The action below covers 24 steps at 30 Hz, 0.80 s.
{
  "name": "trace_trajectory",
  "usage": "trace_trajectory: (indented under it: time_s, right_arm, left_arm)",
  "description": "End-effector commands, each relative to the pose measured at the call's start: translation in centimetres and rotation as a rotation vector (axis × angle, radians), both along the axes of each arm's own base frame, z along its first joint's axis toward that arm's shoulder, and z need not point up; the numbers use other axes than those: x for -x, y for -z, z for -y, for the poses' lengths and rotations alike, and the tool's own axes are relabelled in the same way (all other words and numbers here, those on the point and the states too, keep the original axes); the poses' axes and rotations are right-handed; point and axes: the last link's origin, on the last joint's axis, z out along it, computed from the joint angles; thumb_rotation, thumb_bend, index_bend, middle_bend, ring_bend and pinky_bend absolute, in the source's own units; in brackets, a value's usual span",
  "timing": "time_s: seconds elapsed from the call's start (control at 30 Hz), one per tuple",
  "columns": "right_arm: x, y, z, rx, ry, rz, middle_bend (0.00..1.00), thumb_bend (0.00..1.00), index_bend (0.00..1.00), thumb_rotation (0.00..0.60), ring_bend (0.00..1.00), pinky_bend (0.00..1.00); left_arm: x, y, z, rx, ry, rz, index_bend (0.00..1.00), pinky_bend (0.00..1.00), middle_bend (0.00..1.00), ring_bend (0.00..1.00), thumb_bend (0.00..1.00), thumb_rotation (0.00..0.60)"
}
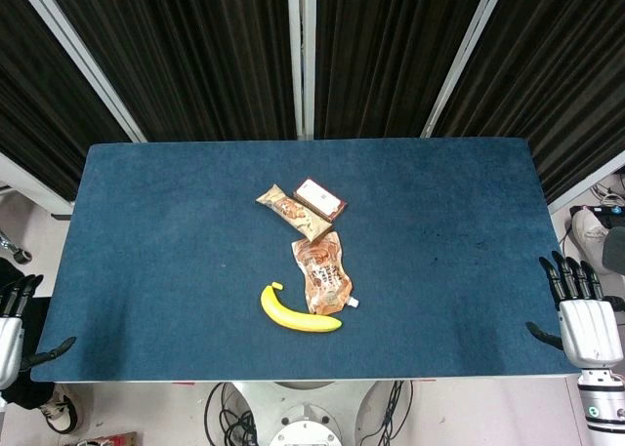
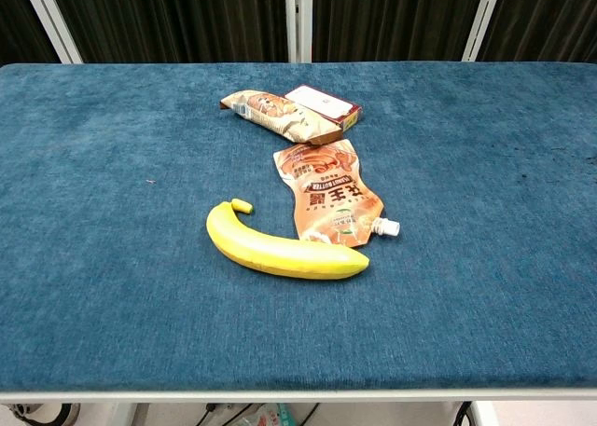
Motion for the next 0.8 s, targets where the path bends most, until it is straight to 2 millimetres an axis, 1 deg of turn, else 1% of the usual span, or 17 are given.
trace_trajectory:
  time_s: [0.03, 0.23, 0.33, 0.43, 0.53, 0.67, 0.8]
  right_arm:
    - [-0.1, 0.0, -0.1, -0.001, 0.001, -0.005, 0.00, 0.00, 0.00, 0.600, 0.00, 0.00]
    - [-0.2, 0.1, 0.1, -0.009, 0.009, -0.002, 0.00, 0.00, 0.00, 0.600, 0.00, 0.00]
    - [-0.5, 0.2, 0.4, -0.017, 0.001, 0.003, 0.00, 0.00, 0.00, 0.600, 0.00, 0.00]
    - [-1.1, 0.4, 1.1, -0.026, -0.013, 0.008, 0.00, 0.00, 0.00, 0.600, 0.00, 0.00]
    - [-2.2, 0.9, 2.3, -0.053, -0.031, 0.025, 0.00, 0.00, 0.00, 0.600, 0.00, 0.00]
    - [-4.4, 2.3, 4.8, -0.115, -0.110, -0.043, 0.00, 0.00, 0.00, 0.600, 0.00, 0.00]
    - [-6.7, 5.1, 7.0, -0.202, -0.183, -0.048, 0.00, 0.00, 0.00, 0.600, 0.00, 0.00]
  left_arm:
    - [-0.1, 0.0, 0.1, -0.003, 0.002, -0.001, 0.11, 0.21, 0.09, 0.11, 0.09, 0.432]
    - [-0.2, -0.1, 0.4, -0.006, 0.005, -0.002, 0.11, 0.21, 0.09, 0.11, 0.09, 0.433]
    - [-0.2, -0.1, 0.6, -0.005, 0.006, -0.001, 0.11, 0.21, 0.09, 0.11, 0.09, 0.434]
    - [-0.2, -0.3, 0.6, -0.010, 0.006, -0.001, 0.11, 0.21, 0.09, 0.11, 0.09, 0.433]
    - [-0.2, -0.4, 0.6, -0.011, 0.005, -0.001, 0.11, 0.21, 0.09, 0.11, 0.09, 0.432]
    - [-0.1, -0.5, 0.7, -0.013, 0.005, -0.004, 0.11, 0.21, 0.09, 0.11, 0.09, 0.431]
    - [0.0, -0.3, 0.8, -0.012, 0.000, -0.002, 0.11, 0.21, 0.09, 0.11, 0.09, 0.432]
